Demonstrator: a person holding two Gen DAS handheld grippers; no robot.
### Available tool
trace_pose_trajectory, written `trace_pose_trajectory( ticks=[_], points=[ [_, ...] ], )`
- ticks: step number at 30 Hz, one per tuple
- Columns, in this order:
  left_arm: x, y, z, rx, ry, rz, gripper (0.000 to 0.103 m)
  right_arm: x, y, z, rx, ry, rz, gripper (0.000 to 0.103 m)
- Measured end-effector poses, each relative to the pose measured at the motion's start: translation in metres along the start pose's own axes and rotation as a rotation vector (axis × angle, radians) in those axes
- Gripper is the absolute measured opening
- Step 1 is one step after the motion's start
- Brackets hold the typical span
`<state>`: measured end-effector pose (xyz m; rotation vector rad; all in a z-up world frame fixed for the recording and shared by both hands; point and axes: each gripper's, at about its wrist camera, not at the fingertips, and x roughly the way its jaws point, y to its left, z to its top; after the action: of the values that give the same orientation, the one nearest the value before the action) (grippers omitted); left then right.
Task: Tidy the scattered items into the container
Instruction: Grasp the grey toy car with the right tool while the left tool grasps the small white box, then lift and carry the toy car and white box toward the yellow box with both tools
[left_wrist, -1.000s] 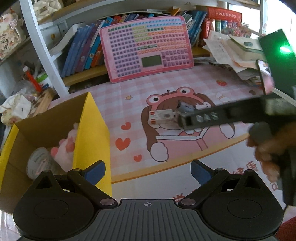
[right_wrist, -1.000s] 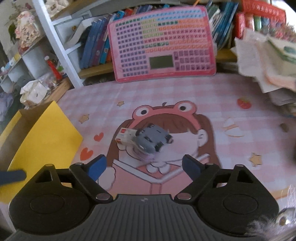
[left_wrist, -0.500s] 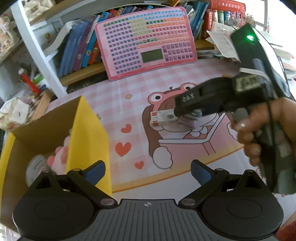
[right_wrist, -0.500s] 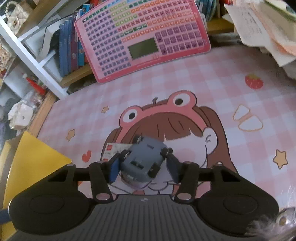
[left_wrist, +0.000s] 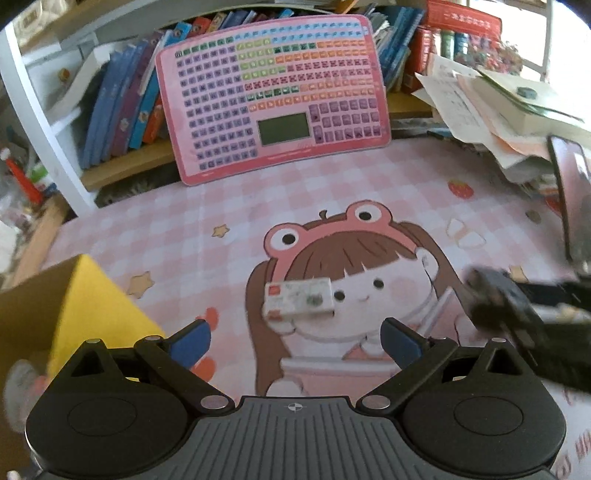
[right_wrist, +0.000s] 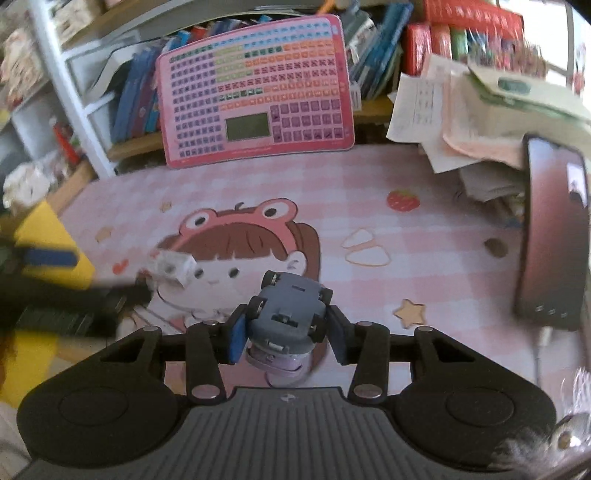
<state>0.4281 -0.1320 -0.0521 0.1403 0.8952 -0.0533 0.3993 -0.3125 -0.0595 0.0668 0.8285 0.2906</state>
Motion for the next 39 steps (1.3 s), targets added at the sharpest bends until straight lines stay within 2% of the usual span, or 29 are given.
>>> trace_pose_trajectory(
  ticks=[6, 14, 20, 25, 27, 29, 34, 35, 39],
  points=[
    [0.037, 0.004, 0.008, -0.064, 0.020, 0.026, 0.089, 0.000, 0.005, -0.010, -0.050, 0.000, -0.005, 0.042],
    [0.065, 0.003, 0.008, -0.008, 0.050, -0.013, 0.086, 0.004, 0.007, -0.015, -0.042, 0.006, -0.005, 0.042],
    [0.067, 0.006, 0.009, -0.023, 0.031, -0.028, 0.084, 0.007, 0.006, -0.015, -0.052, 0.009, -0.020, 0.042],
    [0.067, 0.010, 0.008, -0.059, 0.033, -0.062, 0.073, 0.015, 0.002, -0.016, -0.038, 0.032, -0.024, 0.043],
    [0.065, 0.007, 0.009, -0.043, 0.028, -0.070, 0.061, 0.018, 0.001, -0.016, -0.029, 0.045, -0.029, 0.044],
    [0.063, 0.003, 0.010, -0.030, 0.030, -0.073, 0.053, 0.021, 0.000, -0.015, -0.021, 0.055, -0.028, 0.045],
    [0.061, 0.002, 0.012, -0.035, 0.067, -0.058, 0.052, 0.024, 0.000, -0.015, -0.012, 0.068, -0.022, 0.042],
    [0.060, 0.002, 0.012, -0.036, 0.076, -0.060, 0.052, 0.024, 0.001, -0.015, -0.020, 0.068, -0.018, 0.038],
    [0.048, 0.008, 0.010, -0.068, 0.076, -0.093, 0.052, 0.021, 0.006, -0.015, -0.053, 0.056, -0.021, 0.038]
  ],
)
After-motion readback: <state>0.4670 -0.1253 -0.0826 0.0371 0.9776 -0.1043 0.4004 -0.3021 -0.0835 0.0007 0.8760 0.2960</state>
